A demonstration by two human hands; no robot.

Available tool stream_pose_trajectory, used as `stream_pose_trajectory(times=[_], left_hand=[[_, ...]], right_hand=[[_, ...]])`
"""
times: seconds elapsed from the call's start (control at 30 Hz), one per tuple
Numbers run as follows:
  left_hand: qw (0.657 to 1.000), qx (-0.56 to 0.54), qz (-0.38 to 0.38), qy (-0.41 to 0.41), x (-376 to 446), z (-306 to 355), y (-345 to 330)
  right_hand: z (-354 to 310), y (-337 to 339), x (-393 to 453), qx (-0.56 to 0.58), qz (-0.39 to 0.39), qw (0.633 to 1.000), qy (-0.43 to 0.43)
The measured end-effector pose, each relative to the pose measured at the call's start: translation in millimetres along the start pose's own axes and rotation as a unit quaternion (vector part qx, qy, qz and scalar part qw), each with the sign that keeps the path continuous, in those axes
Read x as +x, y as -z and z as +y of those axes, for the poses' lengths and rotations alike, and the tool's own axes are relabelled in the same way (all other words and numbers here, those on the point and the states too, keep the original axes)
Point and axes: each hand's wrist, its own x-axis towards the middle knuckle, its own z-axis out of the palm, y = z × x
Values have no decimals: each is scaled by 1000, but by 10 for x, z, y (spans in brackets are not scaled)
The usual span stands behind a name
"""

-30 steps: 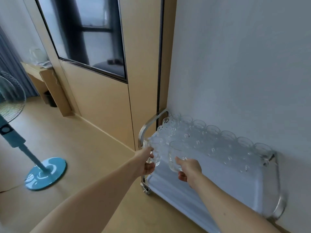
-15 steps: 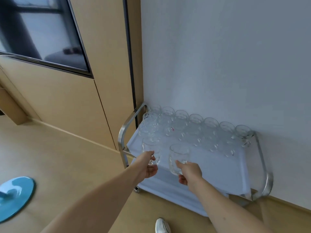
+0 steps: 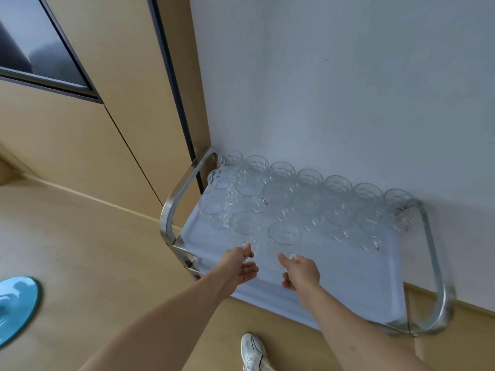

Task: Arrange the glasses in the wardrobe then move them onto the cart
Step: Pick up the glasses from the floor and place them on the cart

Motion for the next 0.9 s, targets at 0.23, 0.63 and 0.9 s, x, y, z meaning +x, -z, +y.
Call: stream_pose_trajectory(times=[0.23, 0.63, 0.9], left_hand=[[999, -33, 3, -10, 242, -41, -151], [998, -54, -18, -13, 559, -278, -203], [985, 163, 62, -4, 523, -102, -252]], right_hand=[[124, -26, 193, 30, 2, 998, 58], [339, -37, 369, -6, -31, 997, 71], [206, 17, 447, -122, -30, 987, 101]])
